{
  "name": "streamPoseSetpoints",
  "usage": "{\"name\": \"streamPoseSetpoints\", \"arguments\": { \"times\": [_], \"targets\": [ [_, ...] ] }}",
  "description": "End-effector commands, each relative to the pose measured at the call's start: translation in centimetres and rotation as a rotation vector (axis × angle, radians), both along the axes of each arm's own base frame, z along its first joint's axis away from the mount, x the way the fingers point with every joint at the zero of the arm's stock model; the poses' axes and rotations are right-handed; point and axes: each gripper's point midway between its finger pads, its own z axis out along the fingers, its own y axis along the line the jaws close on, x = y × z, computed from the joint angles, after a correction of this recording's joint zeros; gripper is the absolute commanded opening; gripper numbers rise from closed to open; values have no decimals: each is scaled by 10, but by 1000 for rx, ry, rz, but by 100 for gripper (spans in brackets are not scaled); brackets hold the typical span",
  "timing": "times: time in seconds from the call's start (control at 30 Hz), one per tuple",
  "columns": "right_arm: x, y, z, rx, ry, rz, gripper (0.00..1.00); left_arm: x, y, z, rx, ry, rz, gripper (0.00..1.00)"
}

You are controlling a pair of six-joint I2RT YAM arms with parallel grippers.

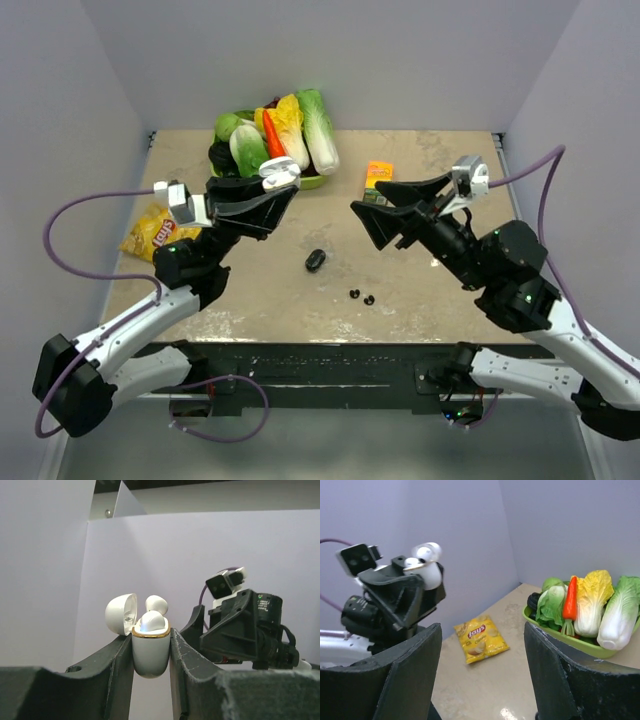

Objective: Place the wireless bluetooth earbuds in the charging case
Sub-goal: Place the earbud in the charging case.

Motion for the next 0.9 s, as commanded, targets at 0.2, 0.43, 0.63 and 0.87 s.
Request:
{"name": "streamPoseSetpoints", "arguments": {
  "times": [0.2,0.43,0.63,0.87],
  "targets": [
    [19,51,66,215,-29,82,68,-132,116,75,-469,-561,109,0],
    [26,75,98,244,-57,129,67,-145,135,72,-499,-595,193,0],
    [27,83,99,225,-65,144,68,-145,138,64,-499,-584,216,0],
    [23,112,83,147,-37,218,68,-142,135,63,-488,-581,212,0]
  ]
}}
